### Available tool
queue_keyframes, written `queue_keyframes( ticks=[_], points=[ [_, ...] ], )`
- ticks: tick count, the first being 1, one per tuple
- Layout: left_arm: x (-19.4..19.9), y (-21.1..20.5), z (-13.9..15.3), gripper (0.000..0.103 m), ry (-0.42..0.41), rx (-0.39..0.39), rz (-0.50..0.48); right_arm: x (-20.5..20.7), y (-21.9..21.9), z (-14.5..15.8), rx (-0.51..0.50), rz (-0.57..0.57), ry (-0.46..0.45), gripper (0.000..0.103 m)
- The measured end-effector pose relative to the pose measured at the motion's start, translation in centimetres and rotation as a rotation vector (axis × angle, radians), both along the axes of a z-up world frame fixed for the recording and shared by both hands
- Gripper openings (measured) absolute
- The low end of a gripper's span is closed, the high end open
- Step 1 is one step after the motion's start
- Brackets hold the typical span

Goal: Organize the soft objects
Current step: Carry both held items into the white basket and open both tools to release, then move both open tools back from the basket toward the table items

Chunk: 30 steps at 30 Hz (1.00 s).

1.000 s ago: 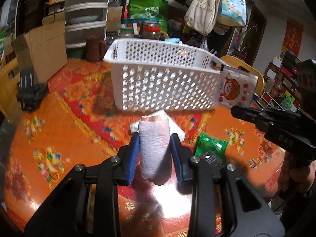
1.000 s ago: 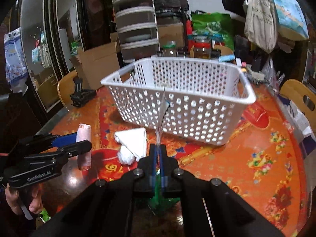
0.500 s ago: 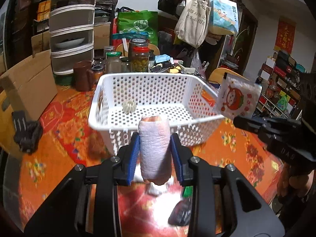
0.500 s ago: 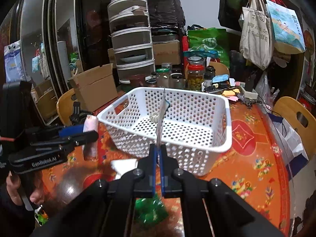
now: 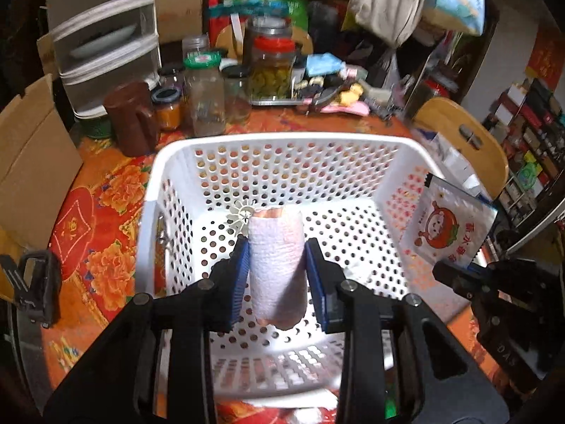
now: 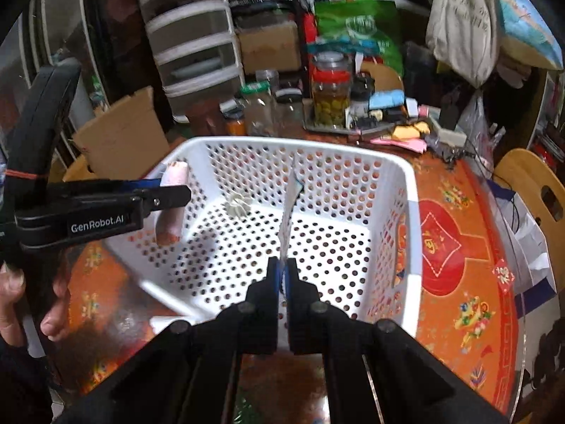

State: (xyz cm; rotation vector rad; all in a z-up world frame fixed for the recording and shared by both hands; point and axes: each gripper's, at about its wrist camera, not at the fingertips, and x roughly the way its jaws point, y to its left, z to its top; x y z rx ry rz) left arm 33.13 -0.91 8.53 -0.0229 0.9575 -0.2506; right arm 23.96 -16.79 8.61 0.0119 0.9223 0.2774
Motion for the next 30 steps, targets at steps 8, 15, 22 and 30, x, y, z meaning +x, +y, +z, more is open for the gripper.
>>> queue_keyframes(
  ticks=[8, 15, 22, 30],
  points=[
    [3.6, -1.3, -3.2, 0.029, 0.097, 0.069, 0.008, 3.7, 1.1, -1.9, -0.060, 0.009, 0.103, 0.002],
    [4.2, -2.1, -4.1, 0.030, 0.117, 0.066, 0.000, 4.9, 1.2, -3.1, -0.054, 0.005, 0.154, 0.002],
    [3.7, -1.8, -3.5, 0.031, 0.081, 0.055, 0.014, 4.9, 0.3, -3.7, -0.025, -0.020, 0.160, 0.010],
    [0.0, -1.1, -0.8, 0.060, -0.028, 0.044, 0.011, 2.1, -0.3, -1.1, 0.006, -0.029, 0.051, 0.071]
  ],
)
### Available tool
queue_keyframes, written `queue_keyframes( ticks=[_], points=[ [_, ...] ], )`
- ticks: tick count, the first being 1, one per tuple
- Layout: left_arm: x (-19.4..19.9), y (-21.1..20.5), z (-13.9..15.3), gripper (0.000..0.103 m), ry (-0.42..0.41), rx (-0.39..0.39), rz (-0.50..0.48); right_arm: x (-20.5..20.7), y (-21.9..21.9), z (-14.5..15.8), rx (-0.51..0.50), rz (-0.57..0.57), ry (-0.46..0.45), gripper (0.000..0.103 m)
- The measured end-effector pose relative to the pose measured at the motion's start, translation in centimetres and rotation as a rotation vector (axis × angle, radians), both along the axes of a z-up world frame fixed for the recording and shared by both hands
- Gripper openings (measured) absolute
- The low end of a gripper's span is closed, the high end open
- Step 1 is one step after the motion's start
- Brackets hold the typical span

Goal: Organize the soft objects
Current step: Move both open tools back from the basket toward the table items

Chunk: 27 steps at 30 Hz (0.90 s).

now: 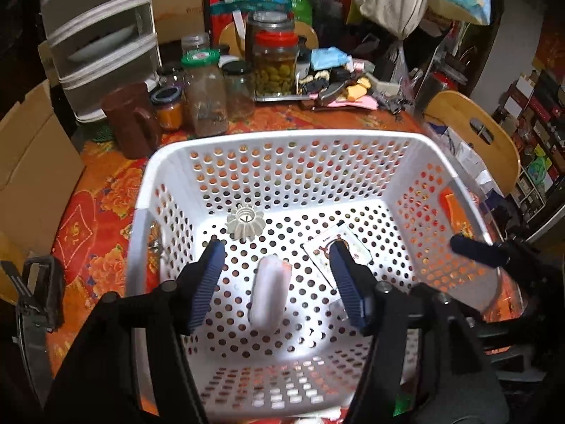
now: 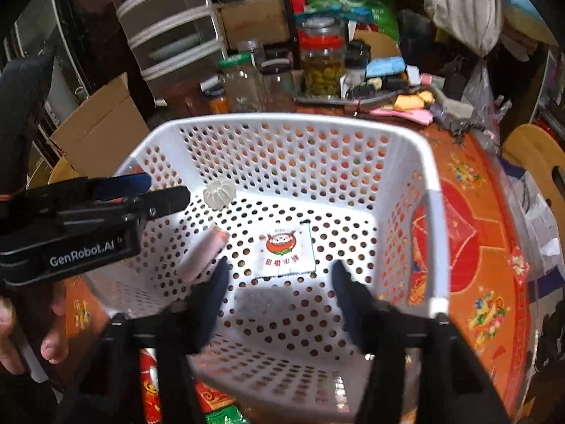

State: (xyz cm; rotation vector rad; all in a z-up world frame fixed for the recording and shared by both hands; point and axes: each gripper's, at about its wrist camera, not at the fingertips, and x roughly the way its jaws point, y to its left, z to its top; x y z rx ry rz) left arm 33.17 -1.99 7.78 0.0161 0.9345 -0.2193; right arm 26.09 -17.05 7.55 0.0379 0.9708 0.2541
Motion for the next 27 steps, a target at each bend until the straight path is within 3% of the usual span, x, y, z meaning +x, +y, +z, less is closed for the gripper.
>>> queue_keyframes(
  ticks=[4, 8, 15, 20, 27],
  points=[
    [-2.8, 0.7, 1.3, 0.069, -0.041, -0.010, 0.001, -1.9, -0.5, 1.7, 0.042, 0.000, -0.046, 0.076],
    [-6.6, 1.6, 2.2, 0.085, -0.089, -0.003, -0.004, -4.5, -0.5, 2.7, 0.047, 0.016, -0.077, 0.077],
    [-14.7, 3.5, 2.8, 0.098, -0.175, -0.007, 0.005, -10.5, -2.1, 2.8, 0.061, 0.000, -0.132, 0.080],
    [-21.5, 4.9, 0.2, 0.099, -0.173, -0.086, -0.010, -14.8, -2.6, 0.6, 0.056, -0.017, -0.110, 0.082],
    [-27.2, 4.0, -3.2, 0.099, -0.173, -0.067, -0.021, -19.1, -2.1, -4.3, 0.080, -0.028, -0.031, 0.082]
  ],
)
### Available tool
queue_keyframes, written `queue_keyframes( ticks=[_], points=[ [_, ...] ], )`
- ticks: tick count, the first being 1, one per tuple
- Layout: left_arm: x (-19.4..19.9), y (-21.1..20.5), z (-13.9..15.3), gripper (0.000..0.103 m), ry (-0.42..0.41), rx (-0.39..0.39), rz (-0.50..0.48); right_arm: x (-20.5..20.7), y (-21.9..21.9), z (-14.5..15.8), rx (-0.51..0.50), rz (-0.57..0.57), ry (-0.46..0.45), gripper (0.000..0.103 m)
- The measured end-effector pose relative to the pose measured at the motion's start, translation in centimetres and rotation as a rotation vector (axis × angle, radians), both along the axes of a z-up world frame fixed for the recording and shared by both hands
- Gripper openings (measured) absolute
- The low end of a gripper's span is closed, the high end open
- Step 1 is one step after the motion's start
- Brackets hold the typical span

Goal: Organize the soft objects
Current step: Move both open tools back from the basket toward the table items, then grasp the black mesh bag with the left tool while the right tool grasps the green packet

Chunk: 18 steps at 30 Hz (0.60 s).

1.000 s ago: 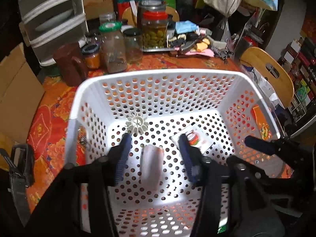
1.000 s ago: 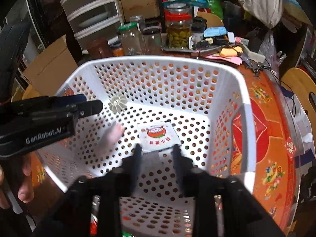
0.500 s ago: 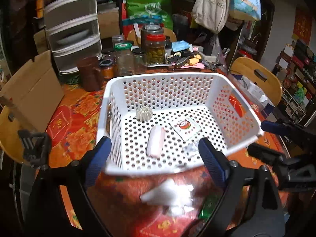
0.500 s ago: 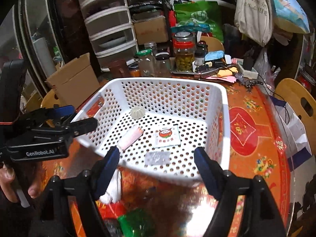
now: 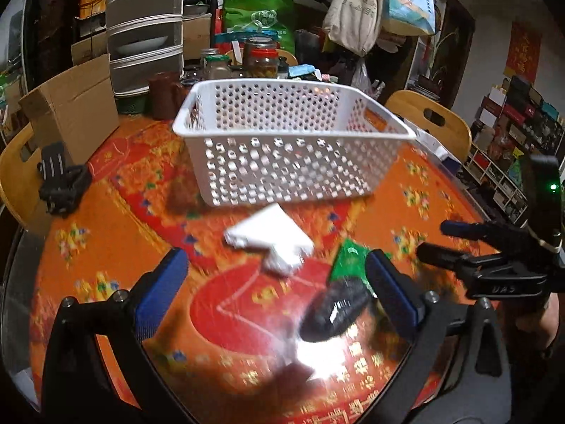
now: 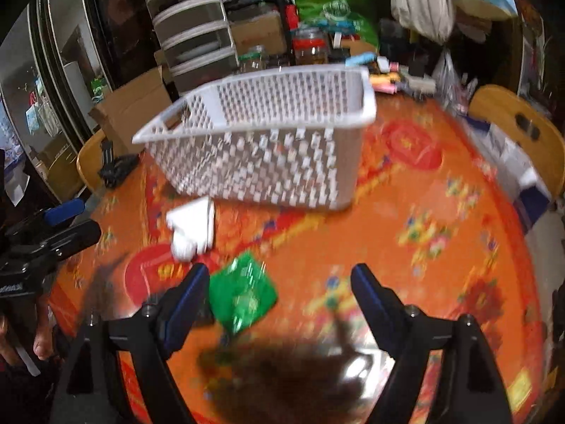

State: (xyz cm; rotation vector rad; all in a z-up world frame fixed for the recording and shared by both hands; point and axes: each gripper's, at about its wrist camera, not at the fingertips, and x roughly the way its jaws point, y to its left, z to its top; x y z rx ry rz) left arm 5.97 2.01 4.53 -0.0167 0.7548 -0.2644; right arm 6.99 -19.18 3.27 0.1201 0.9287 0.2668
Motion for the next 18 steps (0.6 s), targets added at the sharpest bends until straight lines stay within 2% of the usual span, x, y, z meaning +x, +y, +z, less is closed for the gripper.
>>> queue_keyframes(
  ticks=[6, 13, 16, 18],
  points=[
    [-0.5, -2.5, -3.0, 0.099, 0.040, 0.020, -0.054, -1.8, 0.5, -2.2, 0.043, 0.001, 0.027, 0.082],
    [0.0, -5.2, -6.0, 0.098, 0.095, 0.045, -0.121, -2.0, 0.1, -2.4, 0.062, -0.022, 0.018, 0.082],
    [0.4, -5.7, -6.5, 0.091, 0.105, 0.049, -0.128, -1.8, -0.5, -2.5, 0.066, -0.036, 0.021, 0.082],
    [0.8, -6.1, -6.9, 0.079, 0.113, 0.064, -0.130, -1.6, -0.6, -2.7, 0.070, -0.042, 0.027, 0.082]
  ],
)
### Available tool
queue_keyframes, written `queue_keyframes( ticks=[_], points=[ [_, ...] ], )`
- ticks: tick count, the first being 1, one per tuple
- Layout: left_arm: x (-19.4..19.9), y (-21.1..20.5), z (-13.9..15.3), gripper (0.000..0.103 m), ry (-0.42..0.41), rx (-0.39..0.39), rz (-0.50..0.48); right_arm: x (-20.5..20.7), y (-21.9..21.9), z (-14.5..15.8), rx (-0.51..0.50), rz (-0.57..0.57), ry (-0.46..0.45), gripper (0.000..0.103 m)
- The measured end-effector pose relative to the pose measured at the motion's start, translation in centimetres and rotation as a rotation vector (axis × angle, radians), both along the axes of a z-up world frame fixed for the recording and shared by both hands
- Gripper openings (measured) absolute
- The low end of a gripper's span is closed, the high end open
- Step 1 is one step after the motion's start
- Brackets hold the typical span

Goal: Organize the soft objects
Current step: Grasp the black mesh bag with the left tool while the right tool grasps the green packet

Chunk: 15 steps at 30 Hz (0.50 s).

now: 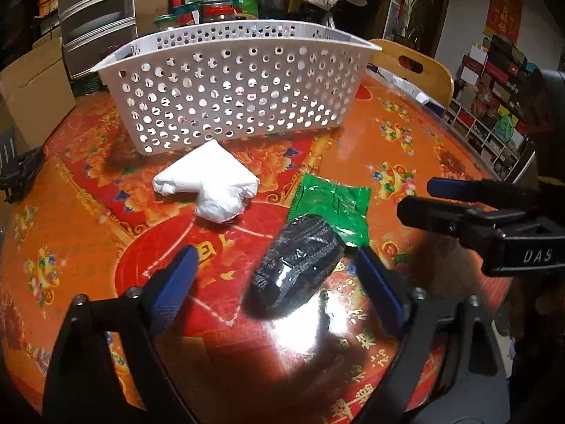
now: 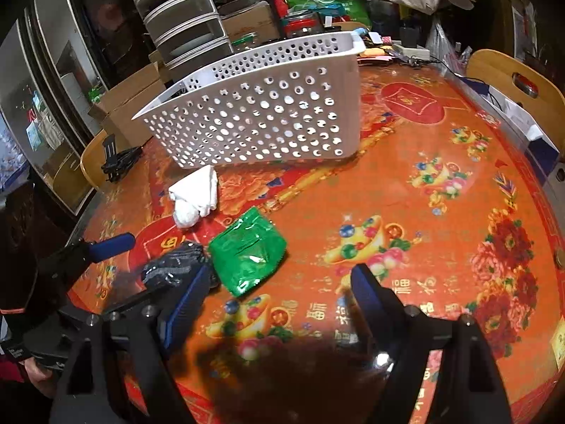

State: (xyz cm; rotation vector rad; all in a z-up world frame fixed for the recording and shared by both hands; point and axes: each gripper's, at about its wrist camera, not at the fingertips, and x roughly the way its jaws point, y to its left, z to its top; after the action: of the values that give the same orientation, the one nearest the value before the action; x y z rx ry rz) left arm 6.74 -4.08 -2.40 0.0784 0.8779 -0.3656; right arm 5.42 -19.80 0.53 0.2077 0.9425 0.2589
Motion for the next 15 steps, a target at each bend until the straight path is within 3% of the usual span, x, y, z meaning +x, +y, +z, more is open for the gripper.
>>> queue_keyframes(
  ticks=[2, 5, 9, 15],
  points=[
    [0.4, -0.3, -0.4, 0.071, 0.014, 0.005, -0.005, 0.3, 0.0, -0.3, 0.000, -0.003, 0.009, 0.082],
    [0.6, -0.5, -0.7, 0.067, 0.022, -0.002, -0.016, 0.7, 0.4, -0.8, 0.001, 0.005, 0.022, 0.082],
    [0.5, -0.6, -0.6, 0.046, 0.010, -0.011, -0.033, 1.3, 1.2, -1.0, 0.002, 0.022, 0.026, 0.082],
    [0.5, 1.5, -0.4, 0.045, -0.003, -0.012, 0.024, 2.2, 3.3, -1.4, -0.016, 0.065, 0.035, 0.082]
  ],
)
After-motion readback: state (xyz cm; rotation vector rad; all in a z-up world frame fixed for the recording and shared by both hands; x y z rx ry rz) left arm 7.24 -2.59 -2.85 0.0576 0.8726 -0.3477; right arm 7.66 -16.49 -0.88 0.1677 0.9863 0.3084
